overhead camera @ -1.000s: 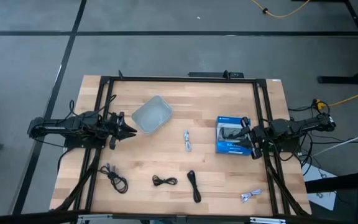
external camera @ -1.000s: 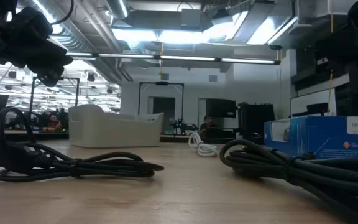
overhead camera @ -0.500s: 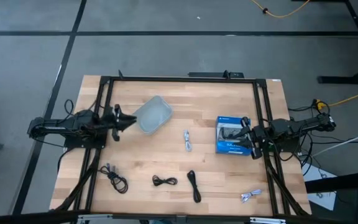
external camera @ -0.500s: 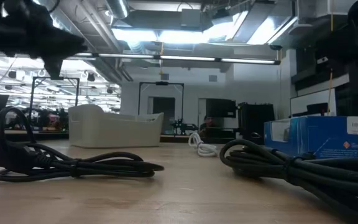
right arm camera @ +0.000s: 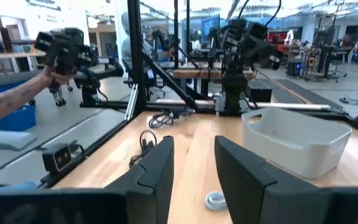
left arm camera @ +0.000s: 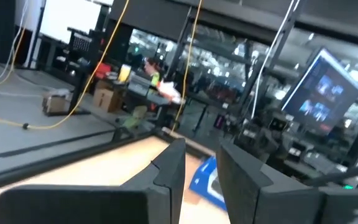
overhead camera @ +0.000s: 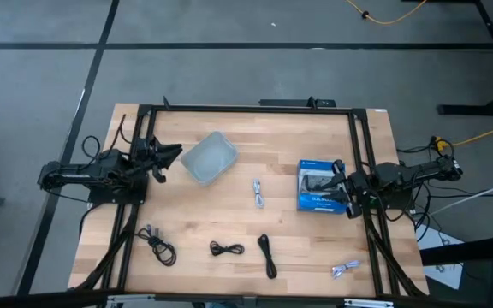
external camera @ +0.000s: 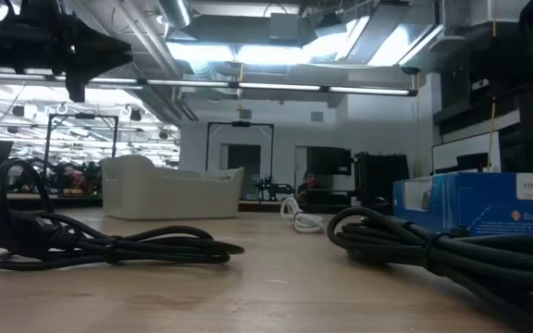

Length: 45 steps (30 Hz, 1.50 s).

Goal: Pick and place USB-C Cables
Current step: Put the left black charger cable into the white bin

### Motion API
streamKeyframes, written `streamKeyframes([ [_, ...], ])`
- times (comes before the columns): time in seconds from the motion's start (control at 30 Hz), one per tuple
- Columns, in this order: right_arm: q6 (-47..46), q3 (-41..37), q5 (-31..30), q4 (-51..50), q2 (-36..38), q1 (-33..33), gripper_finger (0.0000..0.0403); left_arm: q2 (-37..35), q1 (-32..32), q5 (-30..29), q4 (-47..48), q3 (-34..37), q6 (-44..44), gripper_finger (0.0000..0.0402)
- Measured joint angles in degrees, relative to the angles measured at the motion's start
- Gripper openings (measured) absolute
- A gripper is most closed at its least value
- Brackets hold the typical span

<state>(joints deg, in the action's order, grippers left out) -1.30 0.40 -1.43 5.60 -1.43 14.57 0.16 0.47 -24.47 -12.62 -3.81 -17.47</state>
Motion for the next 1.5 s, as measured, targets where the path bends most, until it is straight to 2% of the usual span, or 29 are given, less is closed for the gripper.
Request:
streamKeyframes([
  [0.17,0.0,0.0,0.0,1.2,0.0,0.0,0.0121,0.0,0.0,0.3,-4.5,0.0,0.3,0.0083],
  [0.3,0.0,0.0,0.0,1.2,0.0,0.0,0.0121,0.2,0.0,9.9,-12.0,-0.1,1.8,0.0083],
  [0.43,0.0,0.0,0.0,1.2,0.0,0.0,0.0121,1.6,-0.2,20.4,-18.4,-0.1,-2.8,0.0083],
  [0.6,0.0,0.0,0.0,1.2,0.0,0.0,0.0121,5.9,-1.3,23.3,-18.7,-1.1,-4.5,0.0083],
  [0.73,0.0,0.0,0.0,1.2,0.0,0.0,0.0121,13.3,-3.0,27.1,-17.5,-8.7,-1.9,0.0083],
  [0.9,0.0,0.0,0.0,1.1,0.0,0.0,0.0121,27.9,-6.7,32.5,-8.3,-22.7,6.2,0.0083],
  [1.1,0.0,0.0,0.0,0.4,0.0,0.0,0.0121,43.4,-11.0,32.8,10.7,-38.7,9.0,0.0083],
  [1.17,0.0,0.0,0.0,0.3,0.0,0.0,0.0121,47.1,-12.3,32.6,19.7,-44.3,9.0,0.0083],
  [1.33,-0.1,0.0,0.0,0.1,0.0,0.0,0.0121,53.1,-16.9,31.0,33.3,-53.8,5.4,0.0082],
  [1.5,0.0,0.0,0.0,0.1,0.0,0.0,0.0121,57.4,-21.9,29.5,36.7,-56.4,-4.1,0.0082],
])
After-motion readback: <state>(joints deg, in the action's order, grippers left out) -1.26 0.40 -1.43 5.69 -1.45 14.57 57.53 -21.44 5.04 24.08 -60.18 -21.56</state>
